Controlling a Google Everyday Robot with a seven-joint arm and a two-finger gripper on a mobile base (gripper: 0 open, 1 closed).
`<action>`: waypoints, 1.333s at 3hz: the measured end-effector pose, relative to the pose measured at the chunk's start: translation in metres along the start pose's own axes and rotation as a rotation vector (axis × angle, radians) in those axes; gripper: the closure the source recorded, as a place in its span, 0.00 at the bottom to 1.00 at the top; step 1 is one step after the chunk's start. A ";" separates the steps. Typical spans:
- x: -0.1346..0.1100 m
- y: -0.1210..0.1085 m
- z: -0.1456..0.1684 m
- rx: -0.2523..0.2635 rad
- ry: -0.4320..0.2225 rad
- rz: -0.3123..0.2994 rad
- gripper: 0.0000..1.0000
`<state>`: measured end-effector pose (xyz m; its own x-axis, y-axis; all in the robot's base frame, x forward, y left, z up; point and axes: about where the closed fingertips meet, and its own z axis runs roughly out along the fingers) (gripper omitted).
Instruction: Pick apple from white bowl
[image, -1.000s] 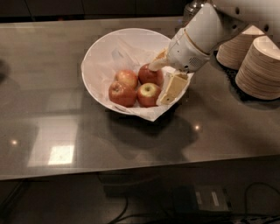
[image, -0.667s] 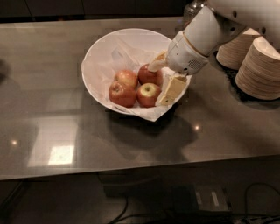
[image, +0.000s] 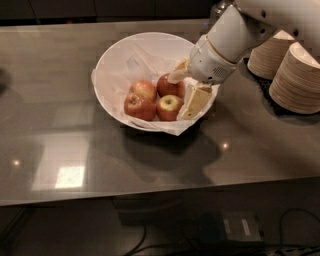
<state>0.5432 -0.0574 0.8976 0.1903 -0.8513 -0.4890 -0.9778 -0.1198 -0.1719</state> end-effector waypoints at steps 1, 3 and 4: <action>-0.006 -0.001 -0.008 0.020 0.007 -0.023 0.32; -0.035 0.007 -0.063 0.137 0.027 -0.106 0.32; -0.037 0.007 -0.064 0.140 0.027 -0.110 0.34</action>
Offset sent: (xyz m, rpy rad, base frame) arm -0.0191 -0.0097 0.0780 -0.0197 -0.1876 0.0133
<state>0.5233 -0.0592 0.9690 0.2911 -0.8505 -0.4381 -0.9291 -0.1423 -0.3413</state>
